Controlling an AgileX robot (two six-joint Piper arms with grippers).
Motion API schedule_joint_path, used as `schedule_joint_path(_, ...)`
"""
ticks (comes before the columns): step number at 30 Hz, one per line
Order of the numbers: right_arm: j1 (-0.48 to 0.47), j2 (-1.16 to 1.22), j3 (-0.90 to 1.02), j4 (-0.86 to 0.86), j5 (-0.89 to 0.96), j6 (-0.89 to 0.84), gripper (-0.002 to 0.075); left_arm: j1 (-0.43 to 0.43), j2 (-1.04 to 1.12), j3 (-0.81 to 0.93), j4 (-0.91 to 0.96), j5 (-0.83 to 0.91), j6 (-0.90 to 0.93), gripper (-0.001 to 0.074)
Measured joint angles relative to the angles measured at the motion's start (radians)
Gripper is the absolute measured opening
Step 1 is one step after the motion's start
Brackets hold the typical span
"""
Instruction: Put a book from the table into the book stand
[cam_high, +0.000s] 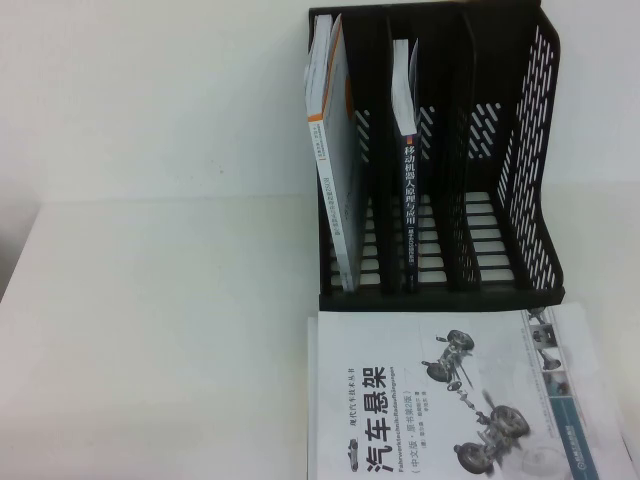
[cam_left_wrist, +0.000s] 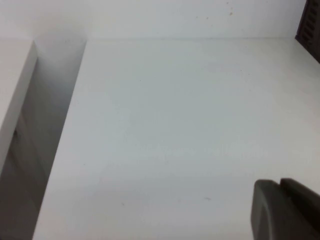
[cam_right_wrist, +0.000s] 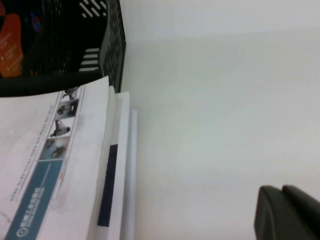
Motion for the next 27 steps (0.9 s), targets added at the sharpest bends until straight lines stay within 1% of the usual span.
schedule_joint_path(20,0.0,0.0,0.0,0.0,-0.001,0.0,-0.0003,0.0,0.0,0.0,0.013,0.0,0.002,-0.0003)
schedule_joint_path(27,0.0,0.0,0.0,0.0,-0.001,0.0,-0.0003,0.0,0.0,0.0,0.042,0.0,0.053,-0.0003)
